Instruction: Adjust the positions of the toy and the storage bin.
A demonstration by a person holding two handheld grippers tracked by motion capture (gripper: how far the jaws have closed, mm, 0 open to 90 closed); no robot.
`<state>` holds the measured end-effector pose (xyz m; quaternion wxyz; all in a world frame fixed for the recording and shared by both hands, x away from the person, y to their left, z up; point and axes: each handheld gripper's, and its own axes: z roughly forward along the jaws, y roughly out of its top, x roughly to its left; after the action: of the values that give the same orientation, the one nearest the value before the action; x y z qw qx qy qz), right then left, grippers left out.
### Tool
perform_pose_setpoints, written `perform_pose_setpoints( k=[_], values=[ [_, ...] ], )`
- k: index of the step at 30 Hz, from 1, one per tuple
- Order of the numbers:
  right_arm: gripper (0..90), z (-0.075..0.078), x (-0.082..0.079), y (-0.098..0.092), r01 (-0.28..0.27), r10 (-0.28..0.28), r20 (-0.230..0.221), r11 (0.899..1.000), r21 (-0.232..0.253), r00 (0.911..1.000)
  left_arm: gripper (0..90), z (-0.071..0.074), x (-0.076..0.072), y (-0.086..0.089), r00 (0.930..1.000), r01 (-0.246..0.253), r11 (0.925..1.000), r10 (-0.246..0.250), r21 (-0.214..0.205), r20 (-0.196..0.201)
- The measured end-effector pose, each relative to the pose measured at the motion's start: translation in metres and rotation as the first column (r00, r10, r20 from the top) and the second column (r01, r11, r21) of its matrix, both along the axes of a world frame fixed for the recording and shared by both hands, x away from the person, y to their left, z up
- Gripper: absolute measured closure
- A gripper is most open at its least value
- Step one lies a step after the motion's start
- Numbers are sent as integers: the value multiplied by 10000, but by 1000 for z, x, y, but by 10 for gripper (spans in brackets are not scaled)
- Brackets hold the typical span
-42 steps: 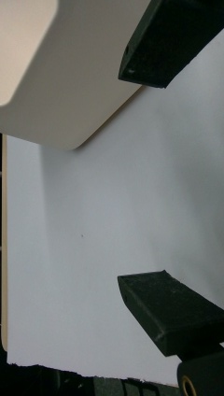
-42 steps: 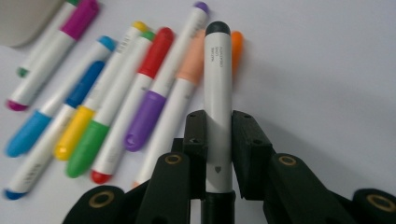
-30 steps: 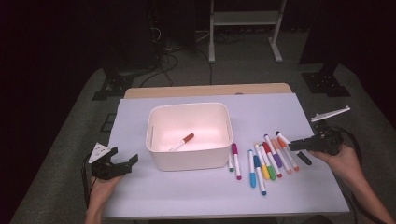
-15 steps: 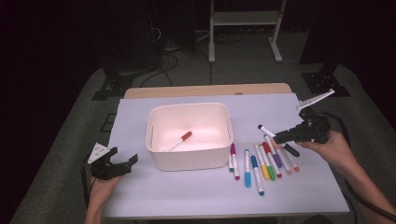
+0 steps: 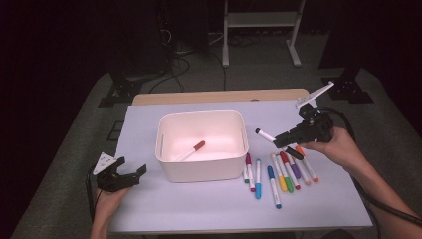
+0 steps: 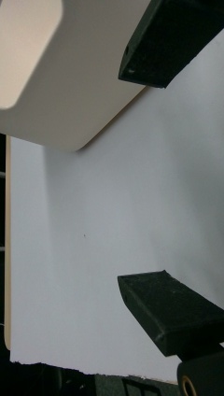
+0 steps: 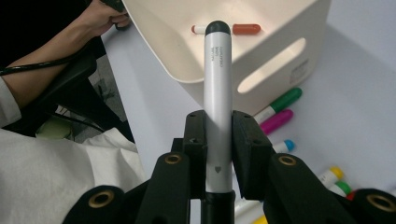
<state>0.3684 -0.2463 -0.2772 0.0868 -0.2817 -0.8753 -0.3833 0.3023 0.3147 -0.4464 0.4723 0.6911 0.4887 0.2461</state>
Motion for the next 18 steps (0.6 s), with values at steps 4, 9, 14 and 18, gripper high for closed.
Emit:
perform_pose_setpoints(
  k=[4, 9, 14, 18],
  values=[
    [755, 9, 4, 14, -312, 312, 51, 9995, -14, 9995, 25, 0, 0, 0, 10000, 14, 10000, -14, -10, 0],
    [756, 16, 9, 31, -707, 707, 20, 9975, 47, 9975, 25, 0, 1, 0, 10000, 21, 10000, -21, 3, -8],
    [755, 21, 14, 48, -1024, 1024, -42, 9947, 21, 9947, 24, 0, 0, 1, 10000, -7, 10000, 7, -56, 47],
    [755, 24, 19, 61, -1264, 1264, -64, 9920, -20, 9920, 25, -1, 1, 1, 10000, -8, 9999, 8, -103, -7]
  ],
)
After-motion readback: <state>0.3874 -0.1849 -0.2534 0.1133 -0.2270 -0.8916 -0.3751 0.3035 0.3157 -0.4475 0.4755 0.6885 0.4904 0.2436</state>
